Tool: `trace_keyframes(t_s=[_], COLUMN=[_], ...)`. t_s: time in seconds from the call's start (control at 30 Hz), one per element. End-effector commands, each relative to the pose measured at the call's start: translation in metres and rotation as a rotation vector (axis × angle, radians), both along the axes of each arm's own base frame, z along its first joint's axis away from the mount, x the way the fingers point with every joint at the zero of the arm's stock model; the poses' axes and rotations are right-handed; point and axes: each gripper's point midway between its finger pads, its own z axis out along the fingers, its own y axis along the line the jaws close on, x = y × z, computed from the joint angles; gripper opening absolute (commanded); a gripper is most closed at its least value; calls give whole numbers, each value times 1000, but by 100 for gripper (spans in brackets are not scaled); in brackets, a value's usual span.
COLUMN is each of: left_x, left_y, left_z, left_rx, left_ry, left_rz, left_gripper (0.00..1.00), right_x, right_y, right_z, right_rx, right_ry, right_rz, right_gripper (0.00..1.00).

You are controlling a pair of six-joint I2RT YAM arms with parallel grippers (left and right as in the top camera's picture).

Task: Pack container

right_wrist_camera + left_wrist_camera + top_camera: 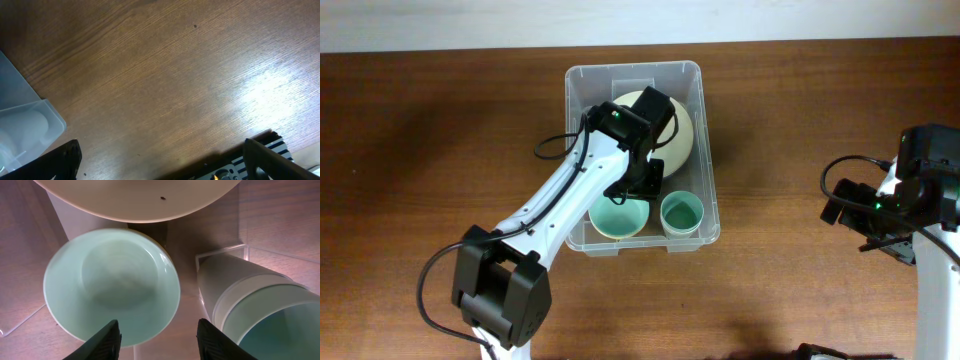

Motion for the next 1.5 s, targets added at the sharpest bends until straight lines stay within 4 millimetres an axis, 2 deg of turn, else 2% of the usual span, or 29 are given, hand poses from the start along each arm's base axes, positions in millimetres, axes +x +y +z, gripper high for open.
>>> trace_keyframes(t_s=[0.0,0.1,0.2,0.3,0.43,0.57,0.63,0.73,0.87,0.97,1.0,1.03,1.07,1.23,1.47], left_x=[-2,3,11,30,50,68,76,86,101,113,118,120,121,119,116], left_y=[-2,13,33,66,92,127,149,166,189,210,221,232,239,259,260], left_z=[-1,1,13,44,74,98,101,101,106,110,111,111,110,110,109], left_rx=[0,55,114,166,140,115,114,54,-59,-81,-77,-69,-66,-55,-57], left_ry=[10,-12,-70,-208,-323,-408,-422,-416,-441,-481,-495,-502,-503,-505,-490], left_rz=[-7,10,38,107,158,242,292,272,259,278,304,327,344,388,391], left_gripper=[51,51,51,53,55,56,56,56,57,57,69,87,99,99,99], right_x=[0,0,1,6,24,60,82,113,149,169,180,190,194,198,187], right_y=[0,0,0,1,14,45,65,92,116,124,122,119,118,119,117], right_z=[-1,-1,-1,1,5,17,26,34,19,2,-5,-10,-14,-22,-13], right_rx=[2,2,2,-4,-18,-38,-52,-82,-102,-100,-118,-142,-149,-152,-170], right_ry=[0,1,-1,-21,-80,-216,-304,-403,-436,-429,-432,-442,-440,-424,-417], right_rz=[1,1,0,9,78,208,281,358,410,421,410,397,394,406,441], right_gripper=[99,99,99,99,99,99,99,99,99,99,99,99,99,99,99])
